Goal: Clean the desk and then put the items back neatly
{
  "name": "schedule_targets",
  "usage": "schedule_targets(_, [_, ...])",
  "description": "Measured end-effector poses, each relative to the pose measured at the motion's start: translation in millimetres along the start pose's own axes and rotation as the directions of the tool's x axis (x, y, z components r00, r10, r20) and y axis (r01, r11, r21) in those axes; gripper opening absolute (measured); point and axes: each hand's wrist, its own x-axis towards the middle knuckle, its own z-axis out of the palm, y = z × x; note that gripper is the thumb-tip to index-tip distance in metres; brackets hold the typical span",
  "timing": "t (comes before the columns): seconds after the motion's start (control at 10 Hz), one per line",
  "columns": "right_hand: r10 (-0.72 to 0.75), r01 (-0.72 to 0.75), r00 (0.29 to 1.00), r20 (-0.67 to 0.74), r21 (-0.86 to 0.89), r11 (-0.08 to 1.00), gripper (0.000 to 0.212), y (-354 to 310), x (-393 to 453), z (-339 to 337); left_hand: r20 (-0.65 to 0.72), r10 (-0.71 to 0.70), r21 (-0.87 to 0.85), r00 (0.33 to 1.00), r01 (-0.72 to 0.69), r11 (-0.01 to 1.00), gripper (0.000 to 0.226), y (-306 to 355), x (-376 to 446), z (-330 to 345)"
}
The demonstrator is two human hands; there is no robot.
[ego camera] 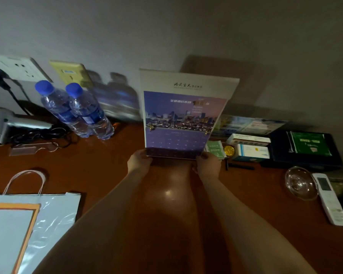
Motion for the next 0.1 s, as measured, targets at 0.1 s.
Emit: schedule_targets(0.1, [-0.021, 0.022, 0.999, 0.047, -0.028, 0.999, 0.018, -6.9, -19.7, -17.9, 0.040, 0.008, 0.091, 0.999, -0.012, 0.996, 0.024, 5.2, -12.5, -8.3])
